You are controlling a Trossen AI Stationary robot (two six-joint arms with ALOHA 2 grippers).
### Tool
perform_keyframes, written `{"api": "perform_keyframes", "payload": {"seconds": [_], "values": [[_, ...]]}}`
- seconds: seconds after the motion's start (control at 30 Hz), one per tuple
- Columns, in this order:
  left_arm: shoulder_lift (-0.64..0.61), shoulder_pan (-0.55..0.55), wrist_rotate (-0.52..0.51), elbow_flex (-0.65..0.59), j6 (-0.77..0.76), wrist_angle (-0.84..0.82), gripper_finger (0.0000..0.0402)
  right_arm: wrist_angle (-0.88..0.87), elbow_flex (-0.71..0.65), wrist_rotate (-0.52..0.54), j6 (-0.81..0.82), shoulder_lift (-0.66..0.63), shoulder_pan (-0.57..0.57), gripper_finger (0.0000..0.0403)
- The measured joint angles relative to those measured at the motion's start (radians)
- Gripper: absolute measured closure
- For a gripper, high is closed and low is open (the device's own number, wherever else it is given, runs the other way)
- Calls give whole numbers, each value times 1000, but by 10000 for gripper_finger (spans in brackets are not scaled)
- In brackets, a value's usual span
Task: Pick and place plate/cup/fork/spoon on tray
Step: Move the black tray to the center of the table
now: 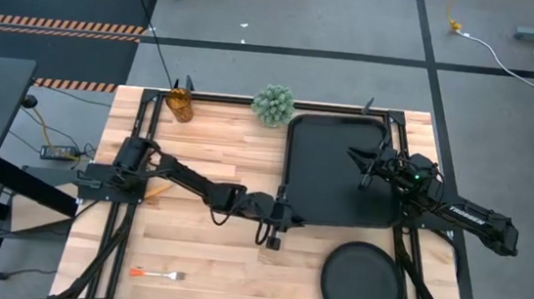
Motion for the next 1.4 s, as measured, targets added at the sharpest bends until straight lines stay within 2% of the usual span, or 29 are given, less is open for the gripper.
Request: {"api": "perform_keyframes", "payload": {"seconds": [0.17,0.33,0.5,0.7,0.9,0.97,1.1,1.17,1.4], "values": [[-2,-3,19,0,-8,-5,355,-1,0,0,0,0,0,341],[-24,-1,179,-9,-11,-65,355,-1,0,0,0,0,0,341],[-133,0,253,-57,46,-180,355,-1,0,0,0,0,0,341],[-306,4,315,-90,70,-388,356,-3,0,0,0,0,0,341],[-407,-2,398,-90,111,-602,355,-1,0,0,0,0,0,341],[-423,-2,465,-90,115,-691,355,-1,0,0,0,0,0,341],[-434,-2,679,-89,163,-911,353,-1,0,0,0,0,0,341],[-434,-6,740,-89,209,-1005,351,-1,0,0,0,0,0,341],[-433,15,744,-88,260,-1222,340,-2,0,0,0,0,0,341]]}}
